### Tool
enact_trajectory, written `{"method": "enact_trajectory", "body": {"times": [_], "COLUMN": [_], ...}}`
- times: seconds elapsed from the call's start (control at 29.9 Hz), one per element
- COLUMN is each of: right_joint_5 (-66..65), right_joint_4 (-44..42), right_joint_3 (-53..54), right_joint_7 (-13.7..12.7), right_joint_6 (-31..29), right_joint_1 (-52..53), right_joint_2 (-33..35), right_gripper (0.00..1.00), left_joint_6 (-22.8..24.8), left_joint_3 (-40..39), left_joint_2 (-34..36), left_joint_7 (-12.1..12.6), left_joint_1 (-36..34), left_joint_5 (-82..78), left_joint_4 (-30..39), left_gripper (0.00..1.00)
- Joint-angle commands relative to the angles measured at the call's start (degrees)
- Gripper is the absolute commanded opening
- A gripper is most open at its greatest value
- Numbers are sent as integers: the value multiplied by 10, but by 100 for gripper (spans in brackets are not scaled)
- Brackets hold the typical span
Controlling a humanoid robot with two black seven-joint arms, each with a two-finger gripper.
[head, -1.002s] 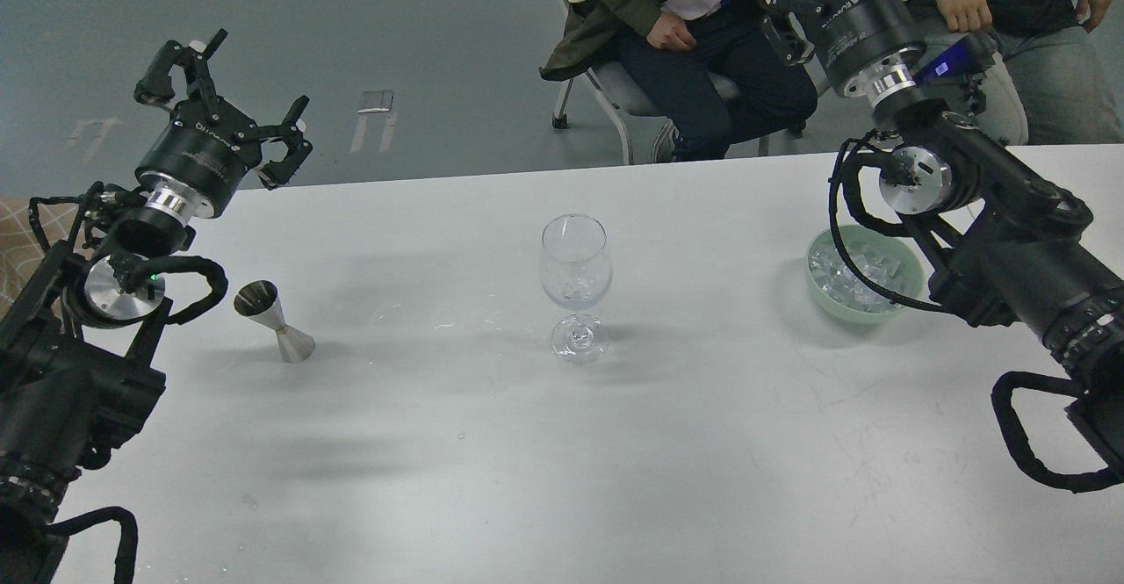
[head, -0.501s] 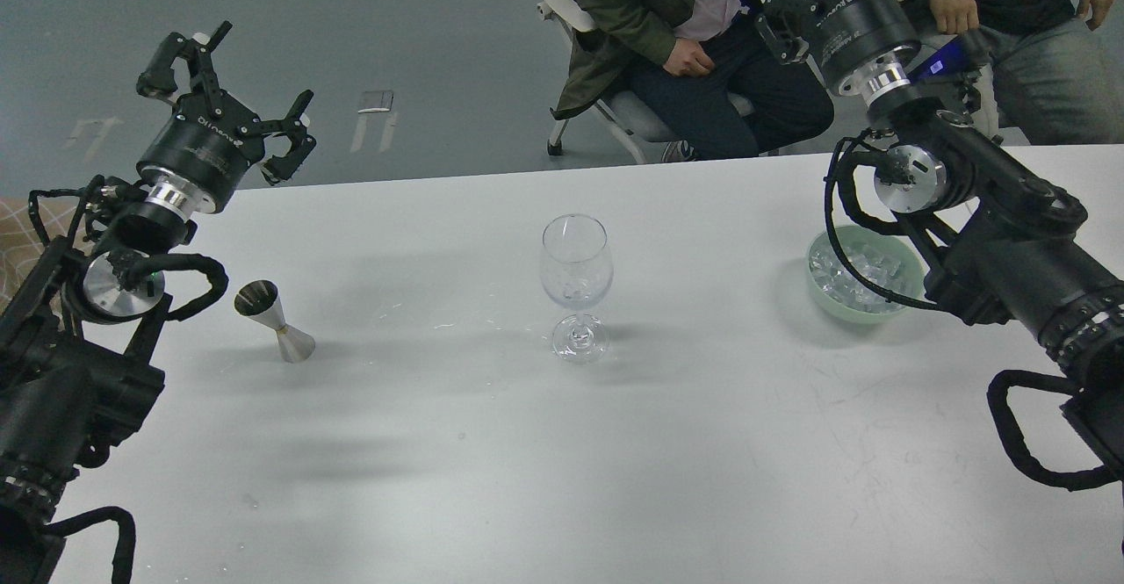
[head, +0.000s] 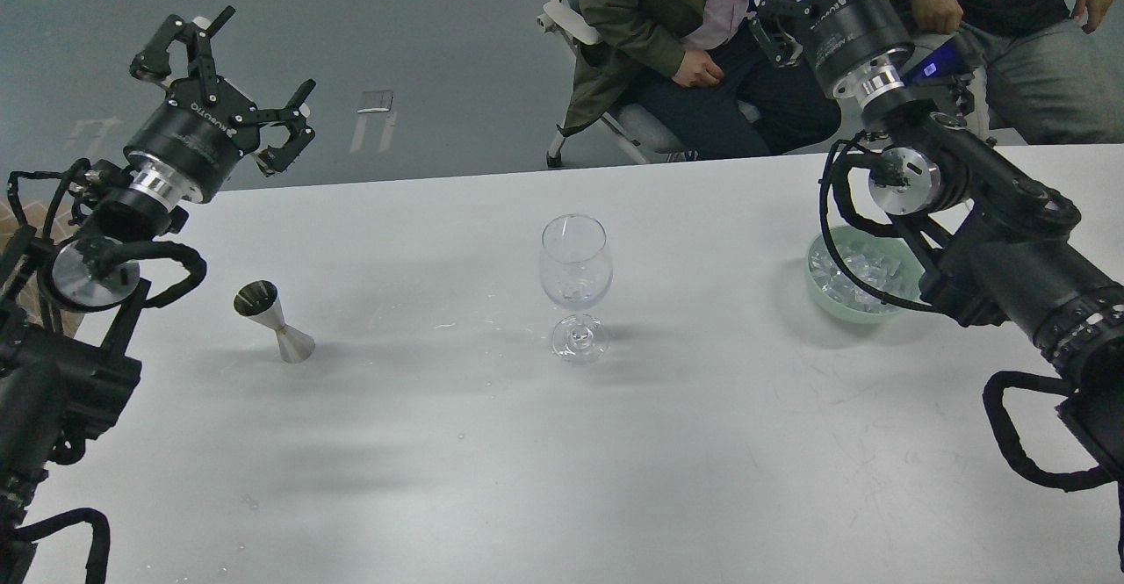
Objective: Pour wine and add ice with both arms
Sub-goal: 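Lower the left gripper toward the metal jigger cup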
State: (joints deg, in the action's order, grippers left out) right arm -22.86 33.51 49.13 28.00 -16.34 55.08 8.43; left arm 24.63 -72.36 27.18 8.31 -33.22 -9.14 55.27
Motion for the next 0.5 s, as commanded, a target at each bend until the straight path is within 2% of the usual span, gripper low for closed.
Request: {"method": "enact_trajectory", "body": {"times": [0.0,0.1,0.17,0.27,0.3,0.47], "right_joint_5": [0,0,0,0,0,-1], "right_joint_4": [0,0,0,0,-1,-3], "right_joint_3": [0,0,0,0,0,-1], "right_joint_7": [0,0,0,0,0,0], "right_joint_6": [0,1,1,1,1,2], "right_joint_1": [0,-1,-1,-4,-4,-4], "right_joint_2": [0,0,0,0,0,1], "right_gripper": [100,100,100,100,100,100], "left_joint_6": [-41,-63,-64,-76,-84,-124], "left_joint_3": [-1,-24,-44,-109,-136,-232], "left_joint_2": [43,78,84,88,86,69], "left_joint_7": [32,69,78,93,103,125], "left_joint_1": [36,85,110,183,212,322], "left_joint_5": [50,103,114,119,119,140], "left_joint_4": [55,103,118,163,182,257], "left_gripper": [96,96,96,96,96,96]}}
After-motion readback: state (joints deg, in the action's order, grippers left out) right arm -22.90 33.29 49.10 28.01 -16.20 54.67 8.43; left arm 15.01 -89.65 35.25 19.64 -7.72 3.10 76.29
